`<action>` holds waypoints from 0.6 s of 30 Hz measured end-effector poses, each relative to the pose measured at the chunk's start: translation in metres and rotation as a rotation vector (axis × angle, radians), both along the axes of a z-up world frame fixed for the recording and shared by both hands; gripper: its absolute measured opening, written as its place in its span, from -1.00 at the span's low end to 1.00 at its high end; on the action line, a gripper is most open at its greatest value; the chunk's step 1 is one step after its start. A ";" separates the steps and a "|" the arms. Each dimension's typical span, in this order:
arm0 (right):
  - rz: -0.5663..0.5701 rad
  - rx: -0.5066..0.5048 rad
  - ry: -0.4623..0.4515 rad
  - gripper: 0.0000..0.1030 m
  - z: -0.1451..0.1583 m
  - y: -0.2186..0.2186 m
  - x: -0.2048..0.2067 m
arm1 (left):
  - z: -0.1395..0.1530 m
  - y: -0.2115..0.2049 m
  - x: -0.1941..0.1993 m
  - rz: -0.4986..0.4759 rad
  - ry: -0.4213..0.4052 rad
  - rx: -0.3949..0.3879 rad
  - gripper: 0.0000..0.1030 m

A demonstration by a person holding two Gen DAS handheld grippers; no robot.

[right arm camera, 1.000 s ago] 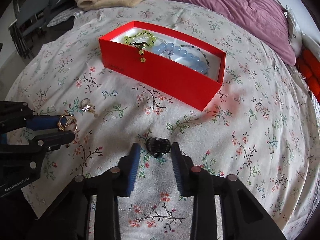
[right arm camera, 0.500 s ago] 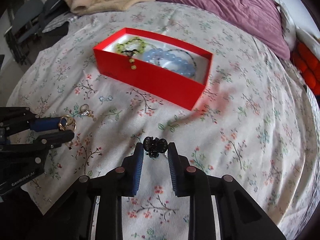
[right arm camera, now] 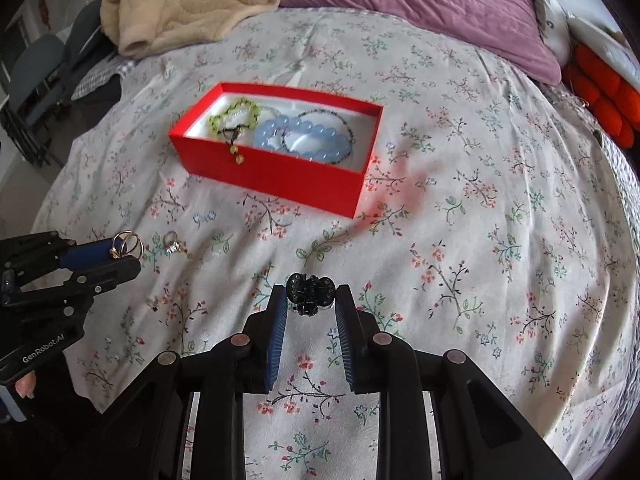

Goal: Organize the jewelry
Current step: 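Carry the ring and hair clip into the red box and open both tools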

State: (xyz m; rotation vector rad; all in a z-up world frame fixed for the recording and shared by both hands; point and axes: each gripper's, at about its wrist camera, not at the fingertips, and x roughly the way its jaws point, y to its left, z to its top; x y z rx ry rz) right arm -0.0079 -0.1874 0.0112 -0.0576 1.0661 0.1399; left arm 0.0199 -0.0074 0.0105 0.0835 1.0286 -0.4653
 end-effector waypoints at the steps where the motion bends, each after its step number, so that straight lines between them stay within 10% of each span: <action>1: -0.003 0.005 -0.003 -0.49 0.003 -0.001 0.000 | 0.002 0.001 0.001 0.004 -0.001 -0.004 -0.57; 18: -0.051 0.102 -0.079 -0.49 0.045 -0.008 0.016 | 0.033 0.008 0.027 0.080 -0.007 -0.102 -0.57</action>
